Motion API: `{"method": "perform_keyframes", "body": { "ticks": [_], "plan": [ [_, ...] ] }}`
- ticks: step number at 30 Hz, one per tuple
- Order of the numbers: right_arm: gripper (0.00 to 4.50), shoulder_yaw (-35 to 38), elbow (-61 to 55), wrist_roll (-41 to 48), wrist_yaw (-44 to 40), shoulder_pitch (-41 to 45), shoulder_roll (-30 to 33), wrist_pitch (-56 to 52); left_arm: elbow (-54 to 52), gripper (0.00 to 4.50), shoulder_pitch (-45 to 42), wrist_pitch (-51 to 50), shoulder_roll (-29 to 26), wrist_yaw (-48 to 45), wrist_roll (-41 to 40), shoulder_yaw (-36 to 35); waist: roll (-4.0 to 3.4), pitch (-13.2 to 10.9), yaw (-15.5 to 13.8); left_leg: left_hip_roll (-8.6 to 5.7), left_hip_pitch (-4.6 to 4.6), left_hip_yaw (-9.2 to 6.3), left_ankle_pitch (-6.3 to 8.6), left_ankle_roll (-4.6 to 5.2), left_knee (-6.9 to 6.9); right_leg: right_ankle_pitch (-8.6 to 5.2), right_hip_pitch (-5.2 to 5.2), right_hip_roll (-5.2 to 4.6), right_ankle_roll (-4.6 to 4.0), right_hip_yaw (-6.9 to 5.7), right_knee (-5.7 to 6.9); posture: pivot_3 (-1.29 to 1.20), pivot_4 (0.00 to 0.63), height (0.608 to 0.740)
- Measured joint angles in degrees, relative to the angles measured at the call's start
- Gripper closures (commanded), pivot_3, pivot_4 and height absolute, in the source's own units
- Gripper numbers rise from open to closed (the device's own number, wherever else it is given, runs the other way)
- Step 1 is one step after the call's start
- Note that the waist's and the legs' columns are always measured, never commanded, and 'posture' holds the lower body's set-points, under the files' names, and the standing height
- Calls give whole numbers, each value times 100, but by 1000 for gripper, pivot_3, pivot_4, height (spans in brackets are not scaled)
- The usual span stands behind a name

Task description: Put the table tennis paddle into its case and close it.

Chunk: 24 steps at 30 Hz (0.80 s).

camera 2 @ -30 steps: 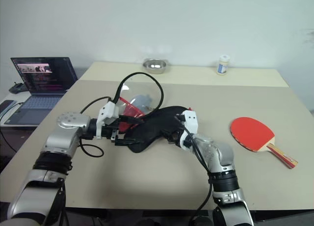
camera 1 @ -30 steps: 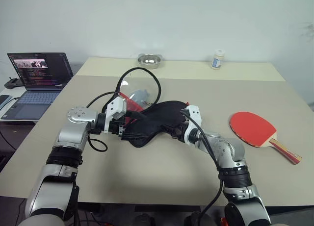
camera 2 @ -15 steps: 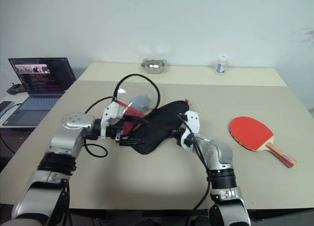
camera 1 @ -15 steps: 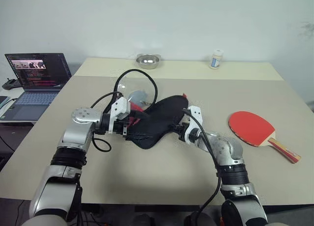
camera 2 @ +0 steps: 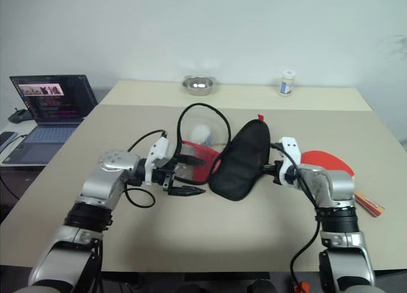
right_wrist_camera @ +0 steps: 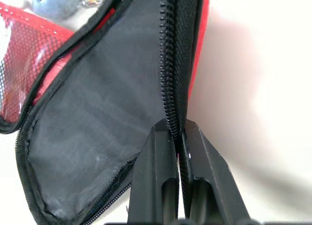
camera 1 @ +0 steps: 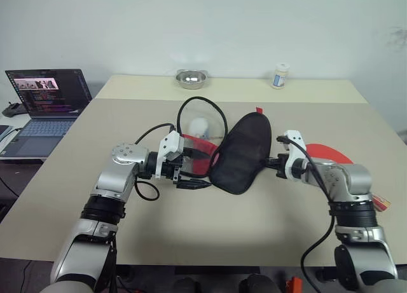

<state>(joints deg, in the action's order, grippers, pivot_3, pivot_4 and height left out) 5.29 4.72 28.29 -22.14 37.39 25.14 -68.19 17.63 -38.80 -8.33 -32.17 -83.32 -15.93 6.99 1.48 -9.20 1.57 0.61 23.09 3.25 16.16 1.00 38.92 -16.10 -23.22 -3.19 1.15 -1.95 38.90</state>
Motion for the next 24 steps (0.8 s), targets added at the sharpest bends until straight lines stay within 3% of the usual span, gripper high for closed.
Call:
{"method": "perform_keyframes", "body": {
  "ticks": [8, 22, 24],
  "plan": [
    [4450, -656, 919, -340, -1014, 382, 1036, 334, -50, 0, 26, 6, 7, -32, -7, 63, -5, -5, -1, -1, 0, 1, 0, 1, 1, 0, 0, 0, 0, 0, -2, 0, 150, 740],
    [4450, -1198, 2960, -1382, -1753, 1455, 957, 1681, -50, 0, 111, 118, 29, -60, -3, 67, -11, -8, 0, 0, 3, 2, 0, 0, 0, 0, 0, -1, 0, 0, -6, 0, 150, 740],
    [4014, -1197, 3082, -1444, -1759, 1517, 911, 1784, -50, 0, 139, 130, 29, -59, -2, 67, -11, -9, 0, 1, 3, 2, 0, 0, 0, 0, 0, -2, 0, 0, -5, 0, 150, 740]
  ]
}}
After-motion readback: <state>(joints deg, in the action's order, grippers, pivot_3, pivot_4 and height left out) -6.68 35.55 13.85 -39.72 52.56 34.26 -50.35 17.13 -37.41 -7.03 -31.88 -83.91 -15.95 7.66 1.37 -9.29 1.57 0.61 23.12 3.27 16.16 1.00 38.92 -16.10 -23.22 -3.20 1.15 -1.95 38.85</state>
